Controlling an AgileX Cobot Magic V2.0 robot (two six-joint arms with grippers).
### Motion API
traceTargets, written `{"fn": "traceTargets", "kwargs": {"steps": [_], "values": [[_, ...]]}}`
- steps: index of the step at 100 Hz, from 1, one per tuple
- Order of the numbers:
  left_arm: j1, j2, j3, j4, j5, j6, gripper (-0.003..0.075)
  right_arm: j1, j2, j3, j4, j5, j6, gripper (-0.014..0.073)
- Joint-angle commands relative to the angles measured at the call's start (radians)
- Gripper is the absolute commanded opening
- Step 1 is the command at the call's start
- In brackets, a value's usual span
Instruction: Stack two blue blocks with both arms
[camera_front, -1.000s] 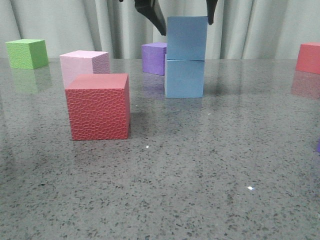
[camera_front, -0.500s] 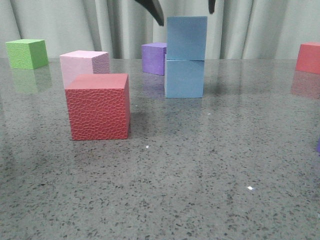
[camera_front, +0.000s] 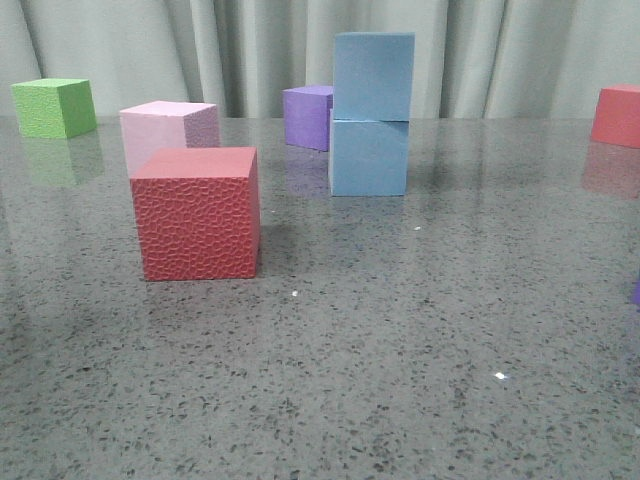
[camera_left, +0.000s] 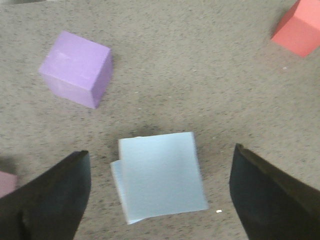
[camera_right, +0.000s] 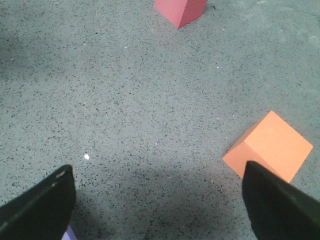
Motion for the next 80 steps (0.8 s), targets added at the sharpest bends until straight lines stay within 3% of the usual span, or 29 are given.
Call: {"fn": "traceTargets", "kwargs": {"steps": [1,21,80], "values": [[0.025,-0.064,-0.036,0.037,0.000,0.037,0.0548,-0.004,-0.008,-0.026,-0.030,-0.052,-0.005,0.0663],[0.088,-0.082,-0.036,0.038,0.058,0.125,0.0547,-0.004,-0.008,-0.026,-0.030,-0.051,-0.005,0.0663],[0.244,-0.261,0.029,-0.013,0.060,0.307,0.0547,-0.004,-0.008,-0.026,-0.030,-0.044,-0.005,0.0663]]}}
